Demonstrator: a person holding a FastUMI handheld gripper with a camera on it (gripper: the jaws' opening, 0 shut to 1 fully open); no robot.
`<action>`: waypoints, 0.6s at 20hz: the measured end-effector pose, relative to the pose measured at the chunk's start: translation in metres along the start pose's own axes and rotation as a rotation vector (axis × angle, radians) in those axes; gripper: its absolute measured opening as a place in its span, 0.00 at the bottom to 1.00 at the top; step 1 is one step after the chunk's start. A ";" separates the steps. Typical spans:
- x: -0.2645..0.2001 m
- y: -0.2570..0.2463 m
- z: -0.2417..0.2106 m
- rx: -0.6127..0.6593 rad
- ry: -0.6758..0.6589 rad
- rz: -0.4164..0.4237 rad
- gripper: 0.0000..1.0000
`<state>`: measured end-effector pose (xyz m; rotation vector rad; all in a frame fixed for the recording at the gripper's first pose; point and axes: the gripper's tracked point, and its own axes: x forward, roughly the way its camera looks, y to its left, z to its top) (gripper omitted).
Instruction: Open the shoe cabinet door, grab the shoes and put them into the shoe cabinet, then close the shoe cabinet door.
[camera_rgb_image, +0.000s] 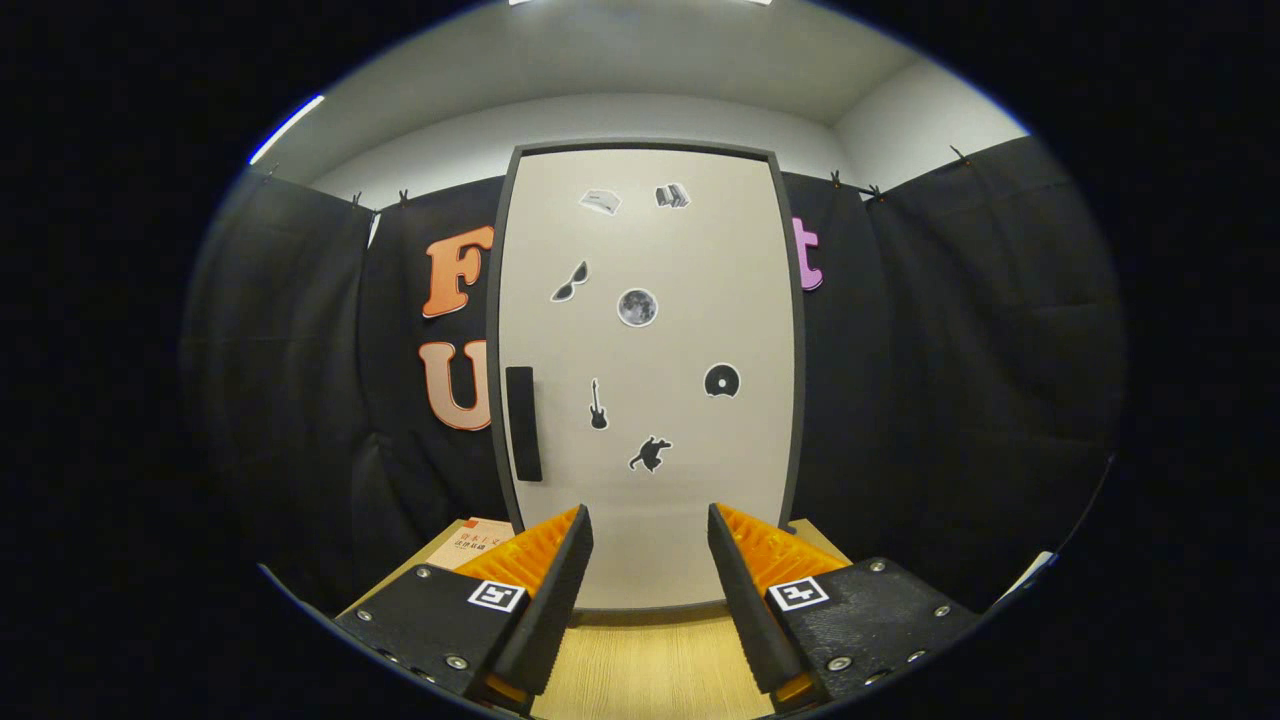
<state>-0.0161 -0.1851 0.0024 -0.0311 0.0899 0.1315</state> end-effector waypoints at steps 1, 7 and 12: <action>-0.008 -0.005 0.001 -0.003 0.001 -0.007 0.74; -0.045 -0.021 0.003 0.004 -0.004 -0.031 0.74; -0.060 -0.021 0.005 -0.007 -0.008 -0.035 0.74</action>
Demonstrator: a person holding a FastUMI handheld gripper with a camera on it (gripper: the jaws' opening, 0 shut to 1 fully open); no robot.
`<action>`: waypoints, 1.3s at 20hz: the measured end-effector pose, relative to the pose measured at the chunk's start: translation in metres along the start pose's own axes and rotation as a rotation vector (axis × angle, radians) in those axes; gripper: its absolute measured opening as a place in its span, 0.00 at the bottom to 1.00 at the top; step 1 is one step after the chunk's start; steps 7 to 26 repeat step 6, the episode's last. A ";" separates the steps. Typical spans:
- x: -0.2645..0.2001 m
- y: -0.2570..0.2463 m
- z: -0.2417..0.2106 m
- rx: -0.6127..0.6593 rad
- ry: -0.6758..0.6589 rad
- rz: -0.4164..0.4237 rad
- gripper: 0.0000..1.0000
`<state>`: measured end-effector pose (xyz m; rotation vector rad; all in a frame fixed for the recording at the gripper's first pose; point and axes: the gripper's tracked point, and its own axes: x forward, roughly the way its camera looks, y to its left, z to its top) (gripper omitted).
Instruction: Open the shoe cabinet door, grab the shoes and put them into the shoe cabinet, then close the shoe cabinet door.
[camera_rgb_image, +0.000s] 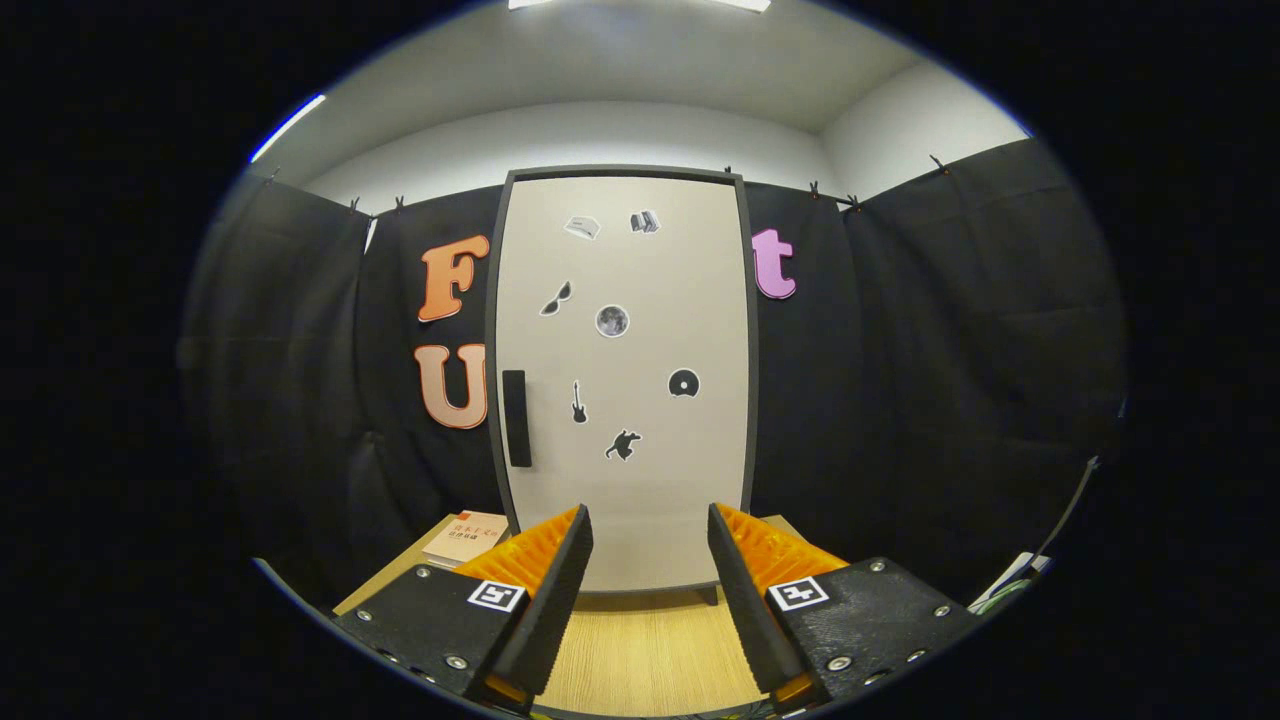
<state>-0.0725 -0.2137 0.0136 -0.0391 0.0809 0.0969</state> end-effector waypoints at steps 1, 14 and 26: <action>-0.002 0.001 0.001 -0.001 -0.003 0.002 0.74; -0.009 0.008 0.005 -0.011 -0.011 0.009 0.74; -0.009 0.008 0.005 -0.011 -0.011 0.009 0.74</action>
